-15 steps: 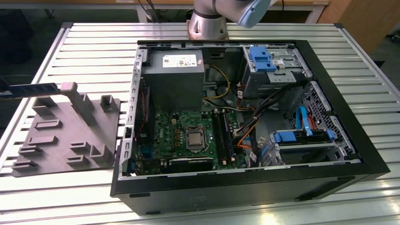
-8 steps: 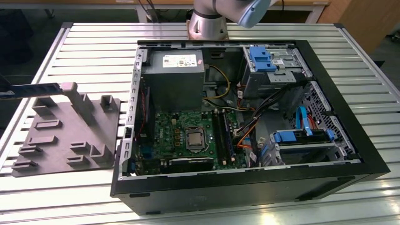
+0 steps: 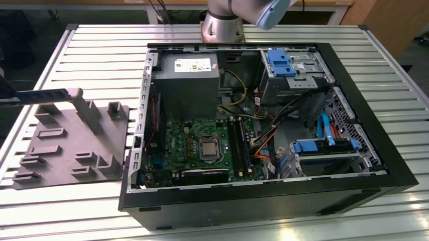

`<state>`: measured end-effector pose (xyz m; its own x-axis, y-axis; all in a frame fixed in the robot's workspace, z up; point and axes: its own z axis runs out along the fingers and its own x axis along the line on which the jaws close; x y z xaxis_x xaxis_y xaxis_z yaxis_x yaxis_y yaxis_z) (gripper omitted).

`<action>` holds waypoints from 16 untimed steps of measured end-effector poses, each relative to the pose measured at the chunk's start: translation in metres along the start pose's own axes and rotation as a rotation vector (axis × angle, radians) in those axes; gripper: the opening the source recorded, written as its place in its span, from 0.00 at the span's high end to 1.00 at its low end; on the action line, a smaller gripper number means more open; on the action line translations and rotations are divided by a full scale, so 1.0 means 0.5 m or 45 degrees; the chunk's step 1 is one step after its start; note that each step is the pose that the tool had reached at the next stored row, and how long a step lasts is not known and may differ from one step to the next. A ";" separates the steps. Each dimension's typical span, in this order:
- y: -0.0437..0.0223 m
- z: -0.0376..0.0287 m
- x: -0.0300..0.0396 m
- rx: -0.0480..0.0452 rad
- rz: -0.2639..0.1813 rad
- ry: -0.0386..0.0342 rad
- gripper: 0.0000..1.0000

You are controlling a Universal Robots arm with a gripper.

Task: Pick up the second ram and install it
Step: 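Pick up the second ram and move it above second insertion slot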

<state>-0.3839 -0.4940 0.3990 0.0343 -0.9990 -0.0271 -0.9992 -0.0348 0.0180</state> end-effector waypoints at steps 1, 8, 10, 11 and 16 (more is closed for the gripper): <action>-0.001 0.000 0.000 0.000 0.000 0.0000 0.89; -0.010 0.000 0.000 0.000 0.000 0.0000 0.89; -0.012 0.000 0.000 0.000 0.000 0.0000 0.89; -0.013 0.000 0.000 0.000 0.000 -0.0001 0.89; -0.019 0.000 0.001 0.000 0.000 -0.0001 0.89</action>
<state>-0.3745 -0.4940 0.3990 0.0343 -0.9990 -0.0272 -0.9992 -0.0348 0.0179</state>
